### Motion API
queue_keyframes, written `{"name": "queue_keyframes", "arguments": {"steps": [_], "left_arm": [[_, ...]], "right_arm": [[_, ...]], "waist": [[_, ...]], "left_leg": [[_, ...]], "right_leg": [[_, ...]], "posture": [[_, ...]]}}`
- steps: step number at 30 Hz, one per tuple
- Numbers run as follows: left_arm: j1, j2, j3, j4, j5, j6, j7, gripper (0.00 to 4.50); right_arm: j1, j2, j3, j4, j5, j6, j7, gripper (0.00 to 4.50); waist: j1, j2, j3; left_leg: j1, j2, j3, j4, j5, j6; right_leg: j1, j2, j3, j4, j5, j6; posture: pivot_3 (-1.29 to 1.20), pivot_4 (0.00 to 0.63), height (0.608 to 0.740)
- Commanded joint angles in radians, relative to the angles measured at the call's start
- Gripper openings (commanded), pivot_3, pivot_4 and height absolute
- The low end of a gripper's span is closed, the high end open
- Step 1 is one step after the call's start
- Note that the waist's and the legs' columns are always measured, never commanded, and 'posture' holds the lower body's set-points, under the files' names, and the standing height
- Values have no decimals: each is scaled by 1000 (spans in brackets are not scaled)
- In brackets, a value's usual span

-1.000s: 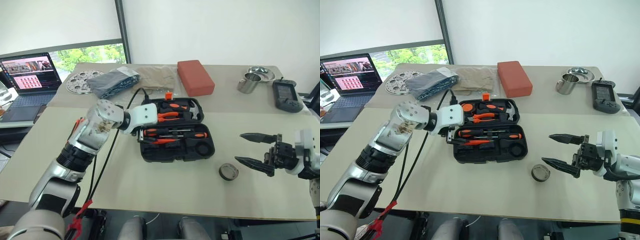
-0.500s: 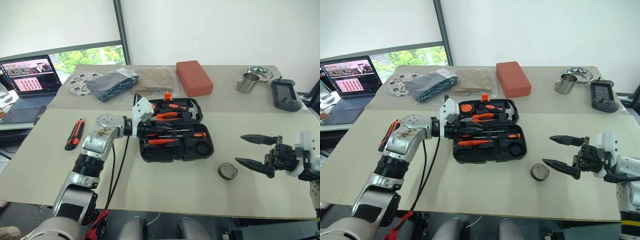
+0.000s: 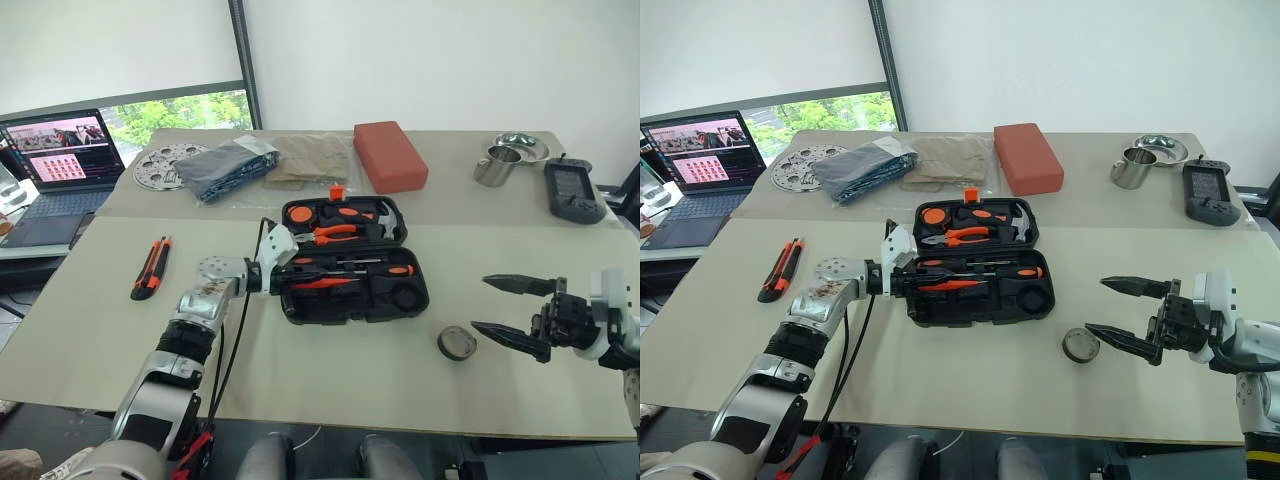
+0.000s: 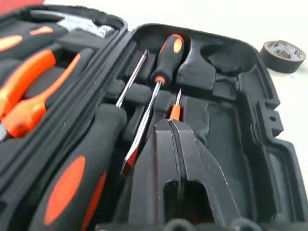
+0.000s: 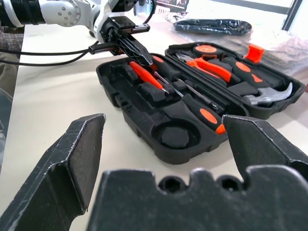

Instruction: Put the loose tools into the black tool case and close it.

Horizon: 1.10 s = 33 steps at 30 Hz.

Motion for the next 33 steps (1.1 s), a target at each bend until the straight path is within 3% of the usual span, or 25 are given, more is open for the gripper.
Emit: {"name": "queue_keyframes", "arguments": {"steps": [1,23,33], "left_arm": [[-31,-2,-18,19,26,-52,-9,13],[-95,-44,-57,243,148,-207,74,13],[-122,-50,82,106,19,-190,105,13]], "right_arm": [[4,-11,-41,-37,14,-23,-8,4500],[11,-17,-49,-48,18,-13,-10,4500],[7,-14,-49,-48,29,-4,-7,4500]], "waist": [[0,0,0],[-1,0,0],[1,0,0]], "left_leg": [[0,0,0,0,0,0],[0,-1,1,0,0,0],[-1,-1,0,0,0,0]], "right_leg": [[0,0,0,0,0,0],[0,0,0,0,0,0],[0,0,0,0,0,1]], "posture": [[0,150,740],[0,150,740],[0,150,740]]}}
